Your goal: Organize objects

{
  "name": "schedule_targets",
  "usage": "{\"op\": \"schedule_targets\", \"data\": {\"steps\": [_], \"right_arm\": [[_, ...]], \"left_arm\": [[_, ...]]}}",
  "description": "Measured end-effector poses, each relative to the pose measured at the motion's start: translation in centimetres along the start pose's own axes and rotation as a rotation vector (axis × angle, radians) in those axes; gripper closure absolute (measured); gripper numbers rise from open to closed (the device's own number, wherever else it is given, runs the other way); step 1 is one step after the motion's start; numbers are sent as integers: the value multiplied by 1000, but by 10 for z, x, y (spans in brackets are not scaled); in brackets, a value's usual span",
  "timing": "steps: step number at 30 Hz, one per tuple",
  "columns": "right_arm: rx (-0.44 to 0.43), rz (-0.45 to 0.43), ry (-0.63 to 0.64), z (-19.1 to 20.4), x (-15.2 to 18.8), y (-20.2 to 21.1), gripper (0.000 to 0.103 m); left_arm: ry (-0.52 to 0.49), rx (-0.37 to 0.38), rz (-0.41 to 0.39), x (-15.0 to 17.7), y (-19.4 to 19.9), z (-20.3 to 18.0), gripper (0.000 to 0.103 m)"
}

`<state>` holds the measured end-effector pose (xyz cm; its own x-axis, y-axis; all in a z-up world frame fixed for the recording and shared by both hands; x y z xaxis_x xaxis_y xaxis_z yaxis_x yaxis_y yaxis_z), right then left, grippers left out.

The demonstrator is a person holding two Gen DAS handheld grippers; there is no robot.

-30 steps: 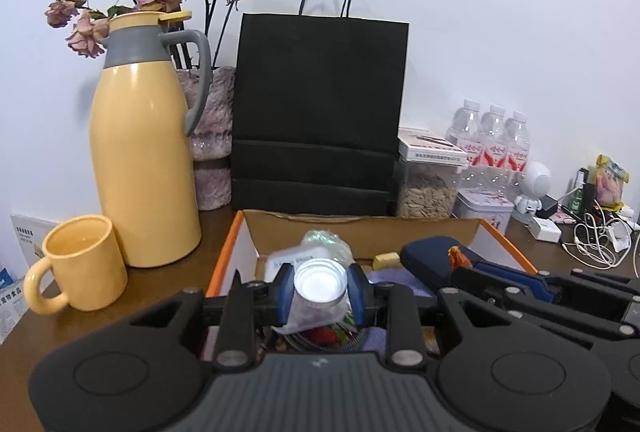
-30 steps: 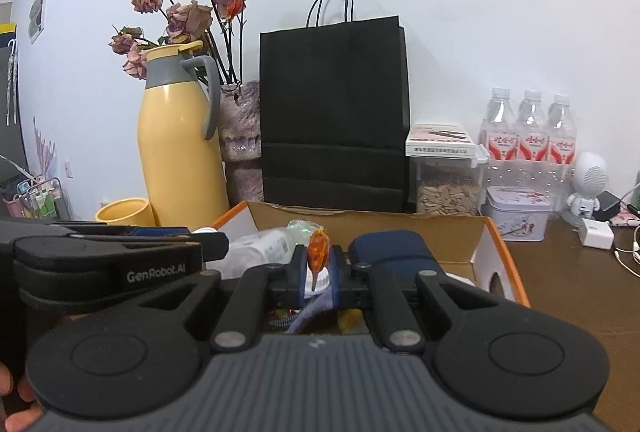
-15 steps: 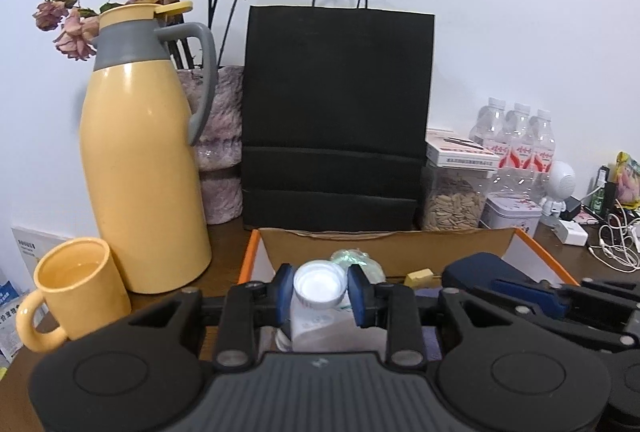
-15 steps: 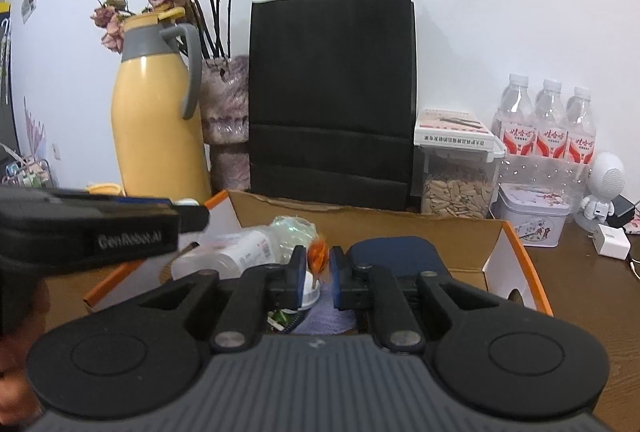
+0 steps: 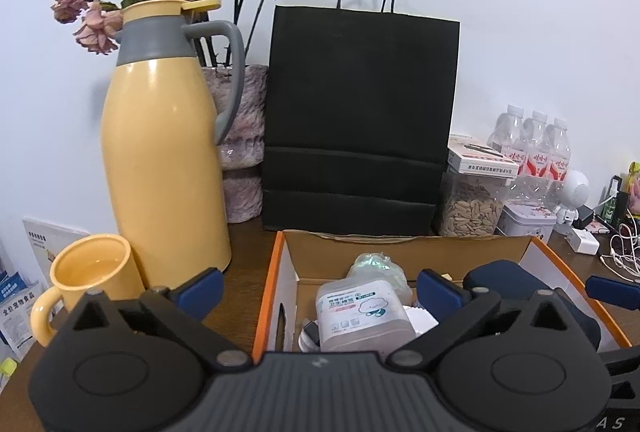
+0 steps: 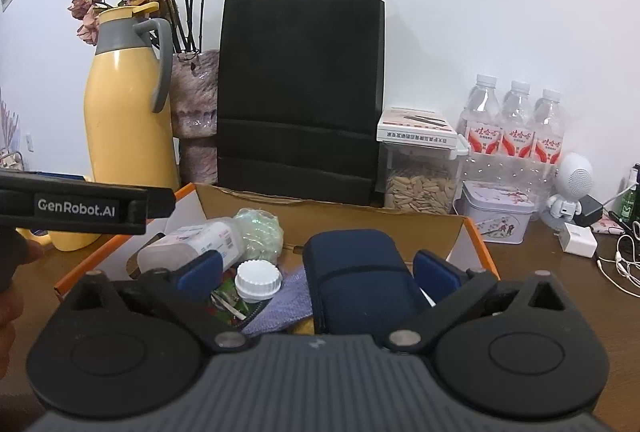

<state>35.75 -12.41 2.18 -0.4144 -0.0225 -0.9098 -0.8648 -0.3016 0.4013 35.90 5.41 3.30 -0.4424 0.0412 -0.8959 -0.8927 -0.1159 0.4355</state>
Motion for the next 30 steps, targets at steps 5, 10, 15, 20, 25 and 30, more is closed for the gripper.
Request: {"op": "schedule_targets", "data": {"steps": [5, 10, 15, 20, 25, 30], "right_arm": [[2, 23, -17, -7, 3, 17, 0], [4, 37, -31, -15, 12, 51, 0], [5, 56, -39, -18, 24, 93, 0], [7, 59, -68, -20, 39, 135, 0], [9, 64, -88, -21, 53, 165, 0], [10, 62, -96, -21, 61, 184, 0]], "left_arm": [[-11, 12, -2, 5, 23, -5, 0], [-16, 26, -2, 20, 63, -10, 0], [-27, 19, 7, 40, 107, -14, 0], [-35, 11, 35, 62, 145, -18, 0], [-37, 5, 52, 80, 176, -20, 0], [-40, 5, 67, 92, 193, -22, 0]]}}
Point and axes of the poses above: each gripper's, at about its wrist camera, not at the fingertips, and y roughly against the way its jaws point, z to its left, x to its underside, the point moved 1 cm from there along -y, roughly the way its jaws point, and after that the axes turned 8 degrees about -y, right-handed, at the moved point
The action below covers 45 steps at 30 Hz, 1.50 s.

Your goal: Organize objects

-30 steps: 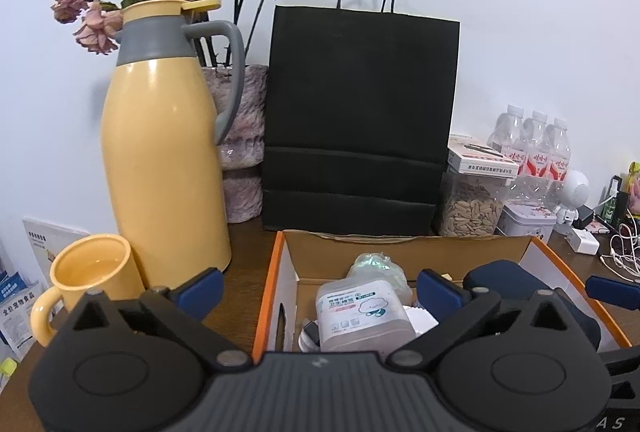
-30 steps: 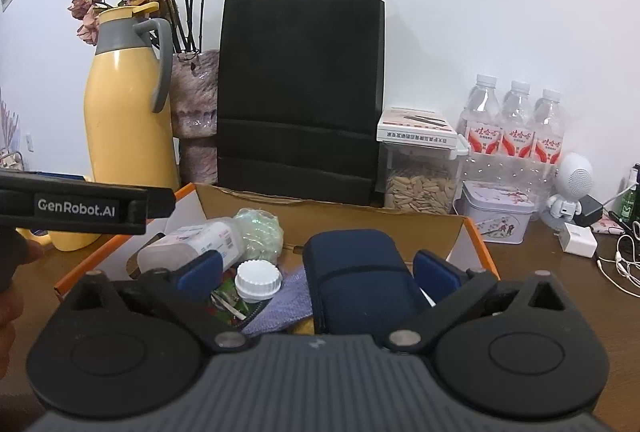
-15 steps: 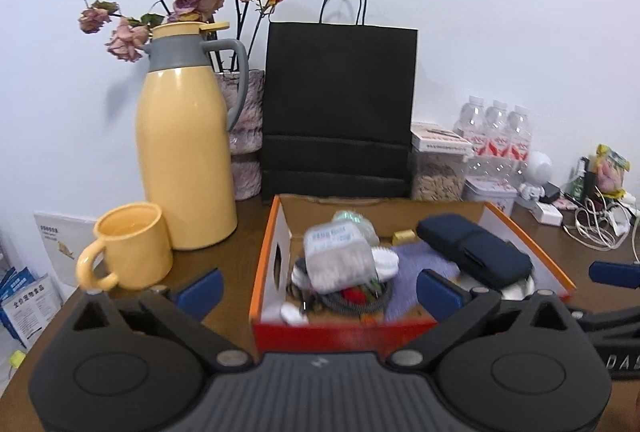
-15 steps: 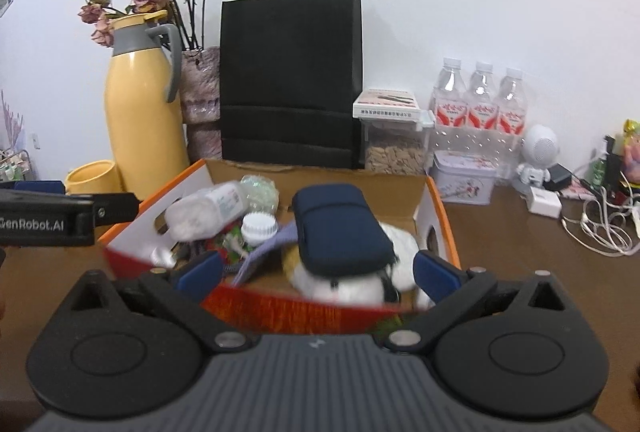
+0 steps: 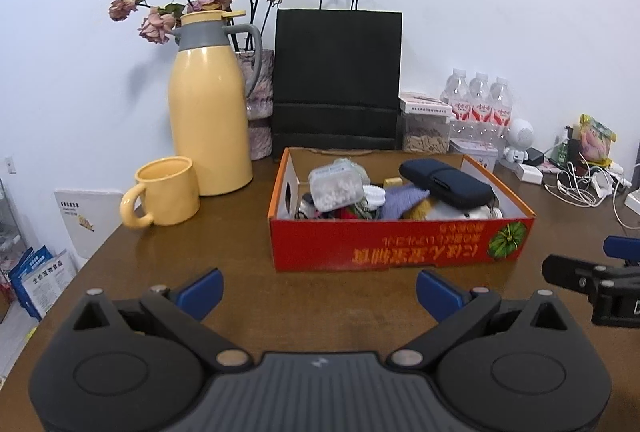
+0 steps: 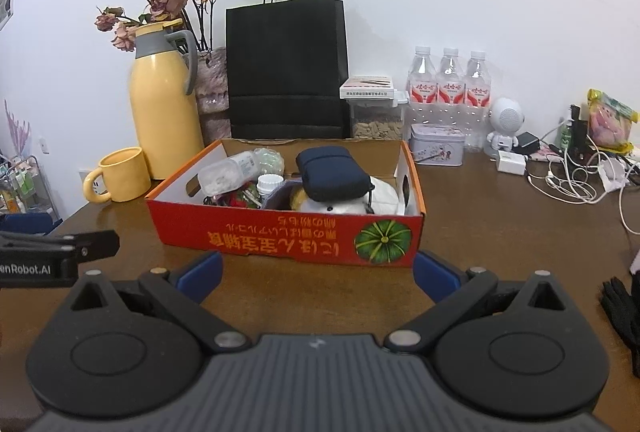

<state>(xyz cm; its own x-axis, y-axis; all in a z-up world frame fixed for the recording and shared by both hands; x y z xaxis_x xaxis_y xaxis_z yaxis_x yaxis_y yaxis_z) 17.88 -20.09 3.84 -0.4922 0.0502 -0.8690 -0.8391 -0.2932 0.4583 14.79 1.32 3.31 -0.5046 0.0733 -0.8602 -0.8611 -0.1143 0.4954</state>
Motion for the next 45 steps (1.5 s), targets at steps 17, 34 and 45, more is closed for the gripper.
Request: {"op": "schedule_targets", "data": {"steps": [17, 34, 45], "right_arm": [[-1, -2, 4, 3, 5, 10, 0], [0, 1, 4, 4, 6, 11, 0], [0, 1, 5, 4, 6, 10, 0]], "left_arm": [[-6, -2, 10, 4, 7, -2, 0], [-9, 0, 13, 3, 7, -1, 0], [-12, 0, 13, 3, 7, -2, 0]]}}
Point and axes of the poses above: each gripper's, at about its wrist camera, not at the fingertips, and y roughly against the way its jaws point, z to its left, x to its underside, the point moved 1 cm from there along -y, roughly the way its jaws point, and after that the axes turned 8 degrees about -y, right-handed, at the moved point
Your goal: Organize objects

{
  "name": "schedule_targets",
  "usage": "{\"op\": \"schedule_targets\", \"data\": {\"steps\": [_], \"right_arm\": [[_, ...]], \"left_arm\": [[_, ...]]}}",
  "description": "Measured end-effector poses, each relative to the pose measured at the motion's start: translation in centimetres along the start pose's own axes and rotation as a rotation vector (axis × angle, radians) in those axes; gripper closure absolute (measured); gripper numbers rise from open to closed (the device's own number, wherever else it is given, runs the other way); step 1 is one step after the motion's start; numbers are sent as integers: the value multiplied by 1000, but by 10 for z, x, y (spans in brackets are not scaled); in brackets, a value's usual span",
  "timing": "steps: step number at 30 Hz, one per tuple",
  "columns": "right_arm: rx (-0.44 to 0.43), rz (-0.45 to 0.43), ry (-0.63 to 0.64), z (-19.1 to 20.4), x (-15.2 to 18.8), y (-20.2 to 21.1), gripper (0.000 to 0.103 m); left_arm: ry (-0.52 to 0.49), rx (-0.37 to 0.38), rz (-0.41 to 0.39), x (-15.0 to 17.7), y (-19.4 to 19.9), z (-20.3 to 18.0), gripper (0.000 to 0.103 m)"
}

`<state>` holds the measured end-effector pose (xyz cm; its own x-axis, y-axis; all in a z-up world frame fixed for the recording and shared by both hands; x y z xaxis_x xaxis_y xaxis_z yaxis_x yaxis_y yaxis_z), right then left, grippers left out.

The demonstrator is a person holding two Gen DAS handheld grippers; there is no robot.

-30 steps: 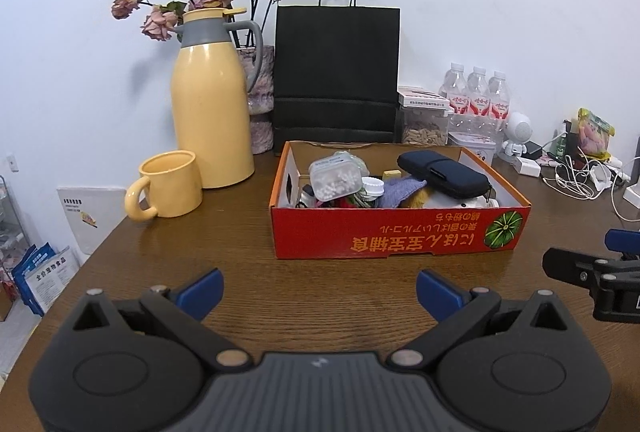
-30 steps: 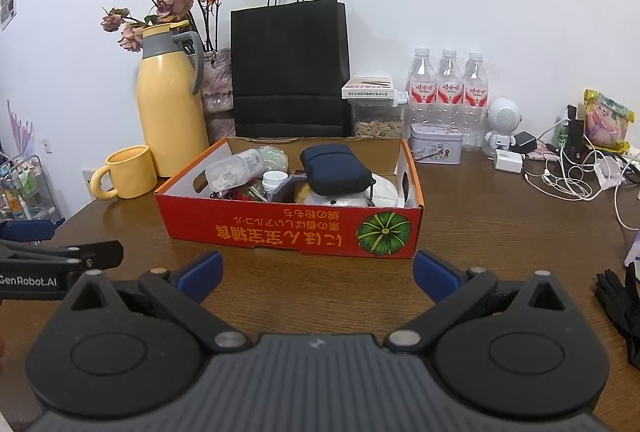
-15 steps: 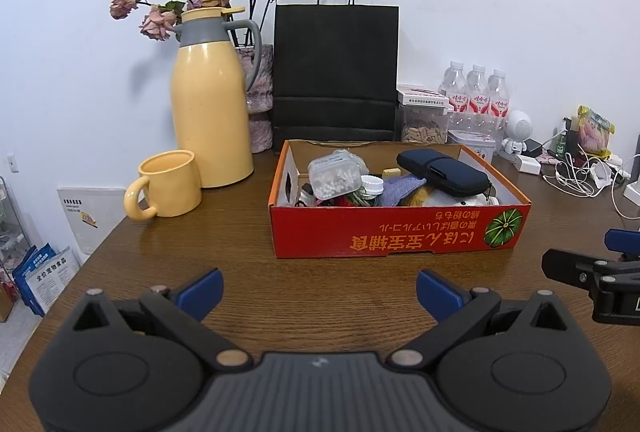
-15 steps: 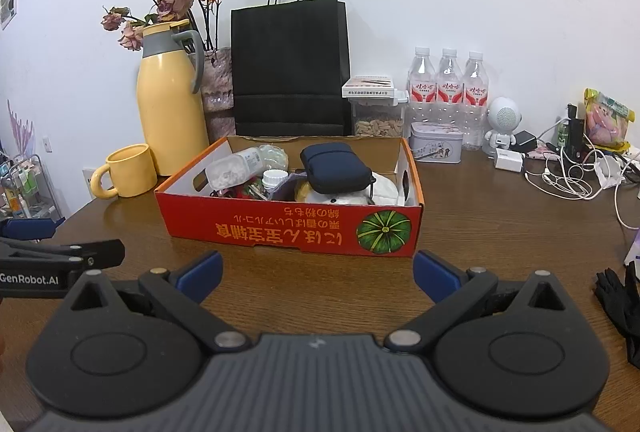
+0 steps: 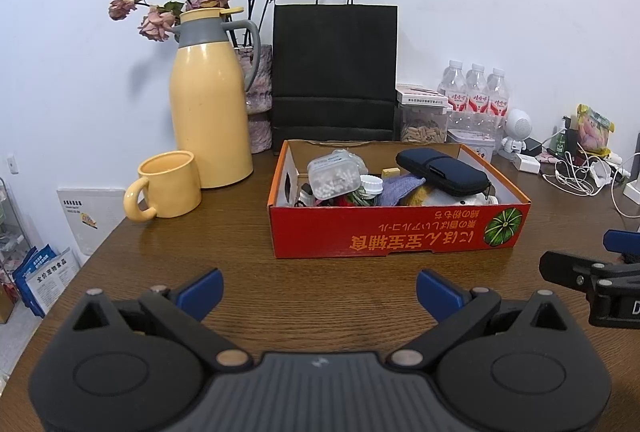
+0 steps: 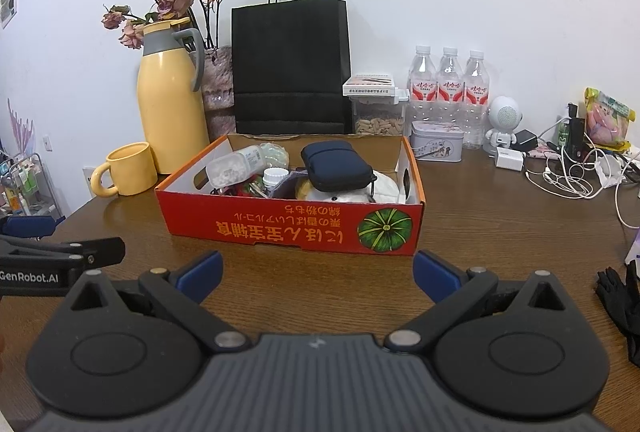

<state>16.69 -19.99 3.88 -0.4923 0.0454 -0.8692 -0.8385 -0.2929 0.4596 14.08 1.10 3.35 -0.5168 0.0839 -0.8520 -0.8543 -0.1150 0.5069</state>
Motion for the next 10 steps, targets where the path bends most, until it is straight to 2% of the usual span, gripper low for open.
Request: {"op": "schedule_targets", "data": {"steps": [10], "right_arm": [[0, 3, 0, 0, 2, 0, 0]], "left_arm": [[-14, 13, 0, 3, 0, -2, 0]]}}
Point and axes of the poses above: each gripper's, at about its wrist camera, not at the fingertips, and y roughly against the way its jaws point, z to its left, x to its underside, the point moved 1 cm from there along -y, roughly the way its jaws point, and after that the axes turned 8 degrees about -y, right-handed, at the moved point
